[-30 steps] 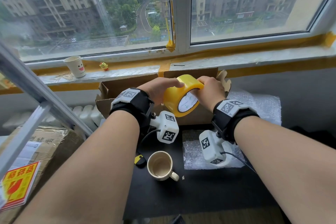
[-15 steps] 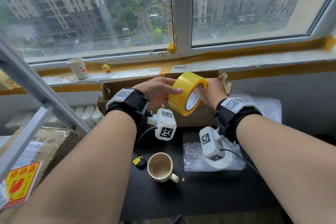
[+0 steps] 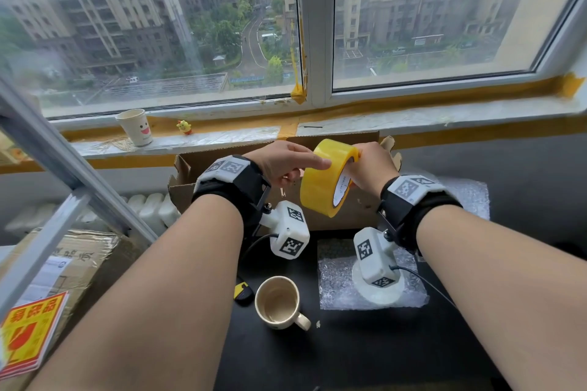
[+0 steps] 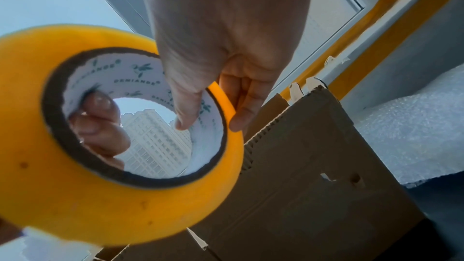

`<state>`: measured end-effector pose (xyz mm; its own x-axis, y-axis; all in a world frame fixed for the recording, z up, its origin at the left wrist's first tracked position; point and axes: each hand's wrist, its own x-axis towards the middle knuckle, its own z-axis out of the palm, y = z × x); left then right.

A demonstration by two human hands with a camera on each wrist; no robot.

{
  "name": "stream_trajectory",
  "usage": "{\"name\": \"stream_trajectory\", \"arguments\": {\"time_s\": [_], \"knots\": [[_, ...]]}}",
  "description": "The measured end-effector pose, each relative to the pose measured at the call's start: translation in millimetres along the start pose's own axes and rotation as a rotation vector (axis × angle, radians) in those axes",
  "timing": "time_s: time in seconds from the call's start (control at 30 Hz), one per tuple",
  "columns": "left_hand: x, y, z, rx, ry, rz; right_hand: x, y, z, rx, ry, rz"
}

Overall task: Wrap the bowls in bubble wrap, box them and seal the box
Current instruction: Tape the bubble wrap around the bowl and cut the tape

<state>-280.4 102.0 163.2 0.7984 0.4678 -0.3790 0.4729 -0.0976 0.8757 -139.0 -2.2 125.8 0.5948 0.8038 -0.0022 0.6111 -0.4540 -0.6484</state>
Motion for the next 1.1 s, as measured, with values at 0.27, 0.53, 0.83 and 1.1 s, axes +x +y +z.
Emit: {"name": "stream_trajectory", "arguments": {"time_s": [0.27,0.53,0.83,1.1], "knots": [[4,0,1,-0.120,0.089,-0.014,0,3,-5,0.259,-0.065,0.062],[5,-15,4,-0.207,0.143,-0.024,-5,-25,-17,0.618,-0.301,0.298],[-9,-20,0,-0.046,0.204,-0.048,-10,-10,-19,0.789,-0.389,0.295],[2,-28,9,0.655,0.380,0.042,-24,1,-18,0.885,-0.594,0.276]]}}
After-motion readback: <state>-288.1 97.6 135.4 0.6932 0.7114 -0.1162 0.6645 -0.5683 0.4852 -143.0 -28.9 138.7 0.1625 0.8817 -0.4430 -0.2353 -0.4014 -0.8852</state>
